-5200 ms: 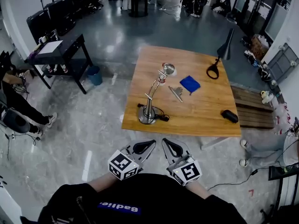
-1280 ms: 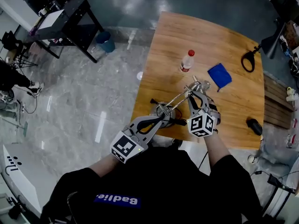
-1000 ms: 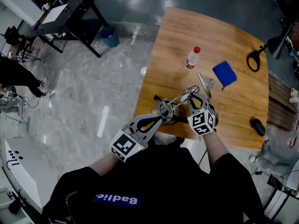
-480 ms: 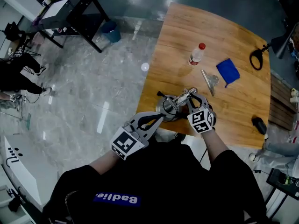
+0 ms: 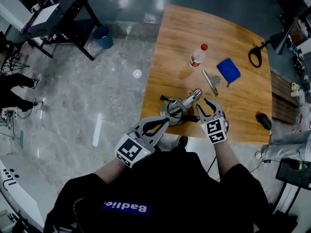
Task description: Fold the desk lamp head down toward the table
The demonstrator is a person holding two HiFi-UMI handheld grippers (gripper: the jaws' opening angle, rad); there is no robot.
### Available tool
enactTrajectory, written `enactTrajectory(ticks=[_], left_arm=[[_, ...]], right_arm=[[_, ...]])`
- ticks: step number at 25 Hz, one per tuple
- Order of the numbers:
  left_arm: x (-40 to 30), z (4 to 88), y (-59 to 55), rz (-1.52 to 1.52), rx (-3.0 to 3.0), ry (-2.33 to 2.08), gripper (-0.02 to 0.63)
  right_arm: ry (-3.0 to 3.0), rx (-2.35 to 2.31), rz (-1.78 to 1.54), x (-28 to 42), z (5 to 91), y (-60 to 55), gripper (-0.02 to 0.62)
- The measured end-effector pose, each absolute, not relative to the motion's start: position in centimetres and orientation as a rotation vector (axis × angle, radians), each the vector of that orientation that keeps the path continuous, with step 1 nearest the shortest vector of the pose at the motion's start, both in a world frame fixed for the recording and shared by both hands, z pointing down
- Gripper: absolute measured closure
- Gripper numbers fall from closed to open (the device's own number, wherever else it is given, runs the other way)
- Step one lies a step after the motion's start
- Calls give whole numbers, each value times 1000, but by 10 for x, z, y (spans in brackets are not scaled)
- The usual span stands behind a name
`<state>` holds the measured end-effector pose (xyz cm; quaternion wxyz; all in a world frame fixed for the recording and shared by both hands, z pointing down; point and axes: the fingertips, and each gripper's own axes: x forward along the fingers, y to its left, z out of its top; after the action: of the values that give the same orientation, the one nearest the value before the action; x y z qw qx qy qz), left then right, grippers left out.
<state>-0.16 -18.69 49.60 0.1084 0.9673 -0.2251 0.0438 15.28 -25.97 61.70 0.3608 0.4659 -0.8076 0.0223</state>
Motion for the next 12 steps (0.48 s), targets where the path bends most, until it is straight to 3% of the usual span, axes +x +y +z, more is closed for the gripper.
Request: enactTrajectory(ticks=[12], left_arm=[[45,469,-110,153,2898,-741,607]], right_arm=[[-2477,1317,447,153,557,-141,453]])
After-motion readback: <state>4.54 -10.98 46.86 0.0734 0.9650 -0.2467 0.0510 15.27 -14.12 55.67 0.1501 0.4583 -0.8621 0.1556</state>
